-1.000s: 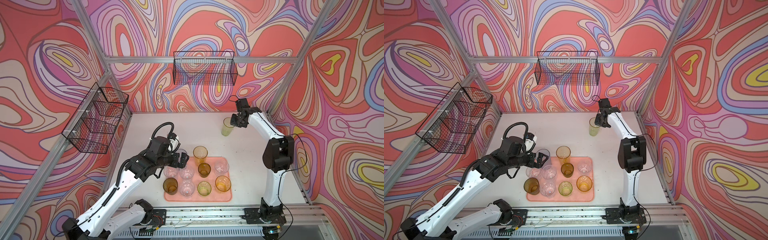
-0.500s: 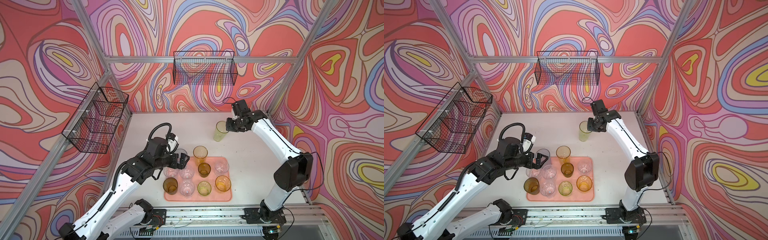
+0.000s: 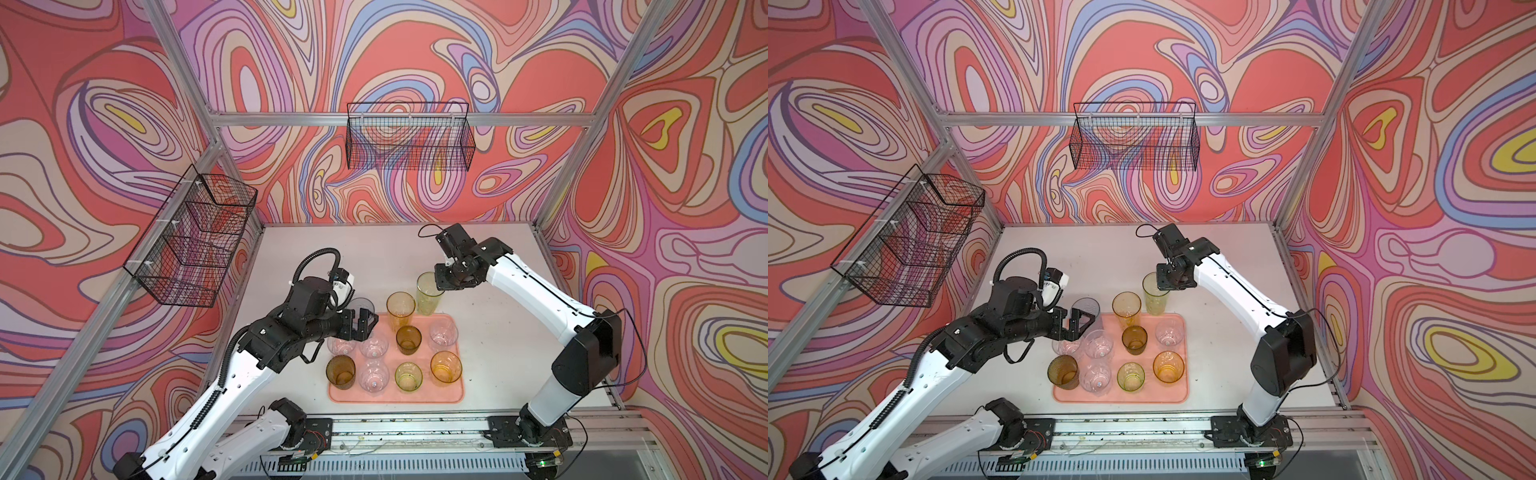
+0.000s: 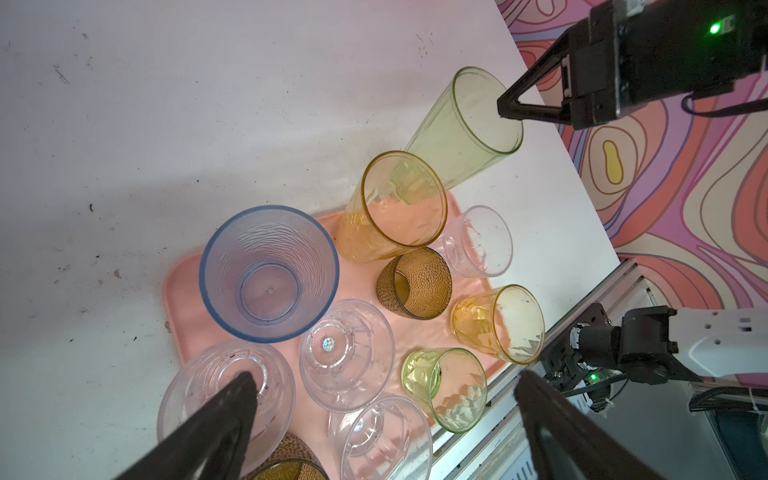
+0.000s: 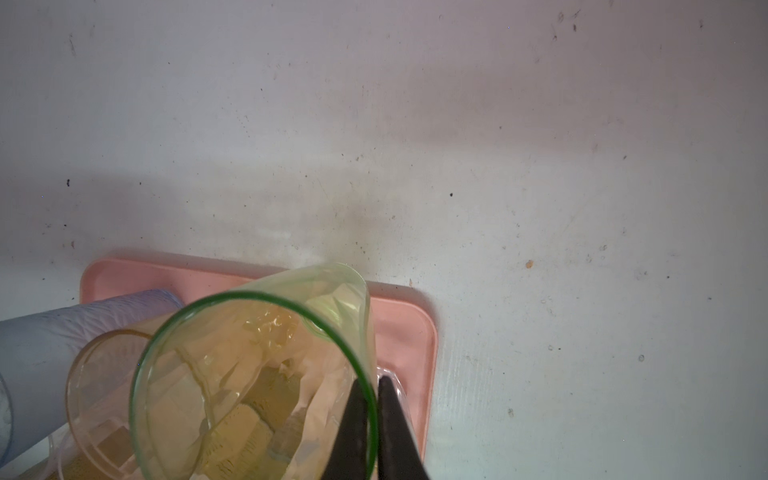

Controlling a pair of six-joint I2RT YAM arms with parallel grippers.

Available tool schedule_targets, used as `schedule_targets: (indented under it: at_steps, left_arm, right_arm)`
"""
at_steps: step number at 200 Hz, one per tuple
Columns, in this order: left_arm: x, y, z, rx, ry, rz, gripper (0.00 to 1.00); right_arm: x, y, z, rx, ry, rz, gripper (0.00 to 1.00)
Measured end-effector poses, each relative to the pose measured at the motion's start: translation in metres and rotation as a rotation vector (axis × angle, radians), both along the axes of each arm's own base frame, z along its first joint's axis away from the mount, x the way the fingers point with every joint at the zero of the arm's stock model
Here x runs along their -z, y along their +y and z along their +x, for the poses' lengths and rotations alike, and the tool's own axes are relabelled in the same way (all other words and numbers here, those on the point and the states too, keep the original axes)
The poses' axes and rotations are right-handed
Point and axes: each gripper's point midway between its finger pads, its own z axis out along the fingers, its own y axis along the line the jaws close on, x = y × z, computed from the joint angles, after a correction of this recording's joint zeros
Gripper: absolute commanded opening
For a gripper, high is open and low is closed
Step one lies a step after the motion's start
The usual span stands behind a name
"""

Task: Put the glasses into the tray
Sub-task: 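Lift the green glass and carry it toward the tray, then lower the green glass upright onto the tray beside the yellow glass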

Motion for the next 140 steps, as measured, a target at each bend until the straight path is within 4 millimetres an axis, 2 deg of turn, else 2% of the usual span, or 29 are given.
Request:
schedule_targets:
  at_steps: [86, 140]
  left_arm:
    - [0.002, 0.000, 0.000, 0.000, 0.004, 0.003, 1.00]
    - [0.007, 0.001, -0.001, -0.001, 0.015, 0.011, 1.00]
  right_arm:
    - [0.015, 0.005, -0.015, -0.003, 0.035, -0.019, 0.00]
    - [0.019, 0.005, -0.016, 0.000, 0.038, -0.028, 0.00]
